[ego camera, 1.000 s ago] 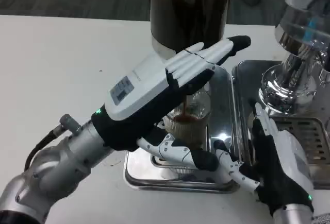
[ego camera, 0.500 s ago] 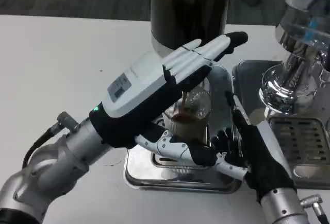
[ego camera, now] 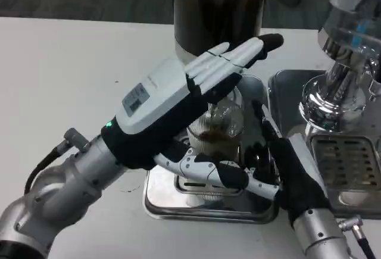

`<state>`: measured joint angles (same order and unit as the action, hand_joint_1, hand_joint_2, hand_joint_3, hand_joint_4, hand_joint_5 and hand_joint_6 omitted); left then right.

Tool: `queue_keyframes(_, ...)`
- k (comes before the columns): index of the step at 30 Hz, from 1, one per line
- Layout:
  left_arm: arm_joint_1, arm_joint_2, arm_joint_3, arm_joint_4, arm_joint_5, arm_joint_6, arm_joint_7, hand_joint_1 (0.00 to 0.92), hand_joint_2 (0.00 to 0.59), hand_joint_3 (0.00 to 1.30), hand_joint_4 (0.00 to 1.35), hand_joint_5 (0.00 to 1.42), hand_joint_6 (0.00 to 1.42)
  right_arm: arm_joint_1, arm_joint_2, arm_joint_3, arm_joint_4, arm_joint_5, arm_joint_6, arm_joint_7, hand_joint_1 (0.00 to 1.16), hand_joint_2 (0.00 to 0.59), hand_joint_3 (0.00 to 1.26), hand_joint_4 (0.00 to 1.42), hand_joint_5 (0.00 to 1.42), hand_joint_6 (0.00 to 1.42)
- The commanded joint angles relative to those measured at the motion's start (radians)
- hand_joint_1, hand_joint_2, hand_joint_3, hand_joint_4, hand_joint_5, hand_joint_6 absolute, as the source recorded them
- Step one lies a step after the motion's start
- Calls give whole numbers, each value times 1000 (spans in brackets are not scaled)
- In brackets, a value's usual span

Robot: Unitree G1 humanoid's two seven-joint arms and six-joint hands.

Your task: Grasp the cup under the faucet to collect the drink, then remove the cup.

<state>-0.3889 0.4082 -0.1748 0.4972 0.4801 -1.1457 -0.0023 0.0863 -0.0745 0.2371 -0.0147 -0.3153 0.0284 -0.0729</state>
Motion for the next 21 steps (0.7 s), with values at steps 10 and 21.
queue_keyframes(10, 23, 18, 38, -51, 9, 37, 31, 0, 100, 7, 0, 119, 67, -26, 18, 0, 31, 10, -31, -1, 670, 204, 0, 0, 0, 0)
queue_keyframes(21, 81, 41, 143, -136, -48, 96, 51, 0, 113, 13, 0, 114, 41, -37, 21, 3, 40, 10, -42, 6, 666, 210, 0, 0, 0, 0)
